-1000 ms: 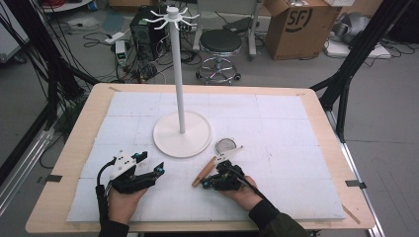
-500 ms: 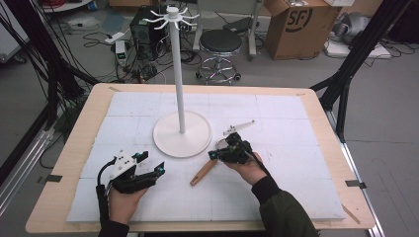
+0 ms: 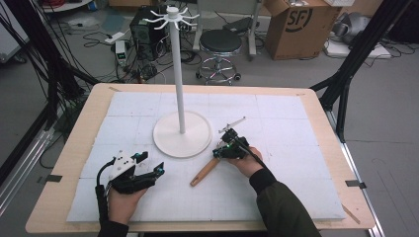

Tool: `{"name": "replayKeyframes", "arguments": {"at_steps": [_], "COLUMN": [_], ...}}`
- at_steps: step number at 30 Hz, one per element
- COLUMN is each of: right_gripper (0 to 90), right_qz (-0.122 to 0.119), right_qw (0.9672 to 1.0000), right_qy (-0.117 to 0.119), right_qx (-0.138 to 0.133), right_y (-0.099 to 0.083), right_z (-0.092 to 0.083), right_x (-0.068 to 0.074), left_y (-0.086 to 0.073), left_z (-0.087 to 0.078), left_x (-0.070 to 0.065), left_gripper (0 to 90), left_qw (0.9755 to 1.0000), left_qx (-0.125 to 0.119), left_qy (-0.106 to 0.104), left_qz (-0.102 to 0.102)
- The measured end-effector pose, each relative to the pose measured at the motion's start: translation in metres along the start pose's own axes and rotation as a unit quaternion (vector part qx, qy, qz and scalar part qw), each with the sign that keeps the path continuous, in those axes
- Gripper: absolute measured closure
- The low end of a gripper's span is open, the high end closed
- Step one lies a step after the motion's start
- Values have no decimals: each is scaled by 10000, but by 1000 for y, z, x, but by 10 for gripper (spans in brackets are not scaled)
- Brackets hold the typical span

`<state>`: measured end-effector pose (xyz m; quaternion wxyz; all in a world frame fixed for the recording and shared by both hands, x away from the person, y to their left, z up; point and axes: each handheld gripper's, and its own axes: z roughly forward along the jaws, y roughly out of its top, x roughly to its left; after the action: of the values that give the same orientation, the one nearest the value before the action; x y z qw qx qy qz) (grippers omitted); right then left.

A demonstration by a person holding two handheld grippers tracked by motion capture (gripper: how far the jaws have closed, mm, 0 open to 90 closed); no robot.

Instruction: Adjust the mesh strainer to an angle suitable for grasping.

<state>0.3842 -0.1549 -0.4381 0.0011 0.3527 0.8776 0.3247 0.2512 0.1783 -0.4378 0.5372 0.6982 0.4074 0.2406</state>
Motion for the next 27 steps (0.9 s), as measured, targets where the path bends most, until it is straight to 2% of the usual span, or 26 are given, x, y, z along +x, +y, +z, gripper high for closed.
{"name": "replayKeyframes", "arguments": {"at_steps": [8,13,18,21,23,24,25,27], "right_gripper": [900,900,900,900,900,900,900,900], "right_qz": [-227,-172,-40,20,-123,-118,-142,-170], "right_qw": [9983,9985,9991,9993,9978,9970,9958,9949], "right_qy": [-401,-315,-301,-335,-572,-531,-367,-53], "right_qx": [349,410,296,151,-321,-550,-822,-998], "right_y": [-19,-40,-60,-69,-73,-75,-76,-80], "right_z": [-21,-37,-51,-57,-64,-69,-71,-73], "right_x": [7,6,2,0,4,8,12,25], "left_y": [0,0,0,0,0,0,0,0], "left_z": [0,0,0,0,0,0,0,1], "left_x": [-1,-1,-1,-2,-2,-2,-2,-2], "left_gripper": [293,293,294,295,295,294,295,294], "left_qw": [10000,10000,10000,10000,10000,10000,10000,10000], "left_qx": [20,25,24,28,40,48,46,48], "left_qy": [-10,-7,-8,5,8,11,8,-1], "left_qz": [1,-5,3,12,16,17,8,16]}}
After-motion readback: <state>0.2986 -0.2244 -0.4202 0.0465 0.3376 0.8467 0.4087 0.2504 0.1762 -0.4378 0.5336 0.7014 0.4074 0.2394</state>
